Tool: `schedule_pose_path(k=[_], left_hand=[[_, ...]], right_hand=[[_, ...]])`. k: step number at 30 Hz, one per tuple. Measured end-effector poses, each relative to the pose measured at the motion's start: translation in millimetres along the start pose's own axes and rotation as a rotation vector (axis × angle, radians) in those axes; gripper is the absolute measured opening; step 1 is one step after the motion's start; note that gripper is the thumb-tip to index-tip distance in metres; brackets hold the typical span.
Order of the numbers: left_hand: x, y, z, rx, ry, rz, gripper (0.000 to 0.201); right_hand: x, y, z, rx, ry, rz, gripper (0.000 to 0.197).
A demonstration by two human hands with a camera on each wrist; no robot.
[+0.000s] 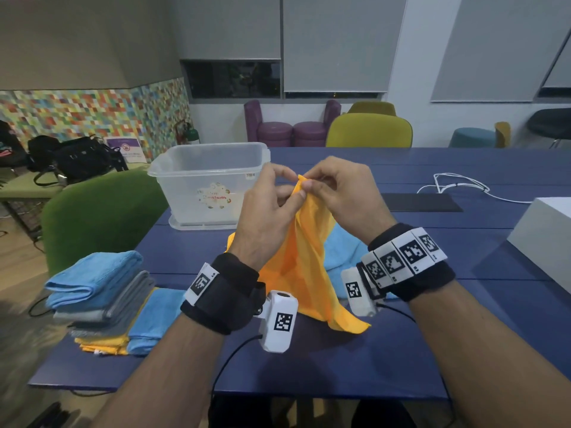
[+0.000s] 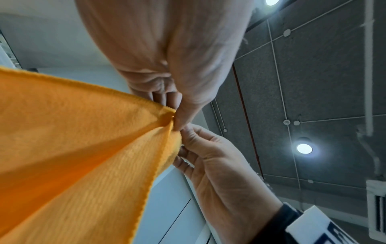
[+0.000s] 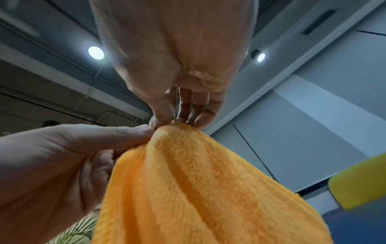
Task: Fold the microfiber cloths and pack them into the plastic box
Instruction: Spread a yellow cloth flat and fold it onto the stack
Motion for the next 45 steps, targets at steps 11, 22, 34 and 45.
schedule_pose_path(k=[11, 22, 34, 45], left_hand=[[-4.5, 3.1, -6.3, -0.08, -0.092, 0.422, 0.007], [62.1, 21.4, -61.1, 0.226, 0.173, 0.462, 0.025], [89.9, 69.4, -82.7, 0.277, 0.308, 0.322, 0.022], [135.0, 49.9, -75.7, 0.571, 0.62, 0.5, 0.031]], right_hand=[[20.9, 17.2, 19.9, -0.058, 0.127, -0.126, 0.007], [-13.0, 80.1, 24.4, -0.338, -0.031, -0.171, 0.015], [-67.3, 101.2, -25.2, -0.374, -0.246, -0.25, 0.019], [-168.1, 40.9, -125.6, 0.08, -0.882, -0.465, 0.024]])
Point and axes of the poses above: each hand's wrist, its own z-axis towards the middle knuckle, its own y-axis out of the back of the hand, x = y × z, the point moved 5 cm from there along z, towards the middle knuckle, and after that the axes turned 1 degree about -y, right-handed, at the moved point
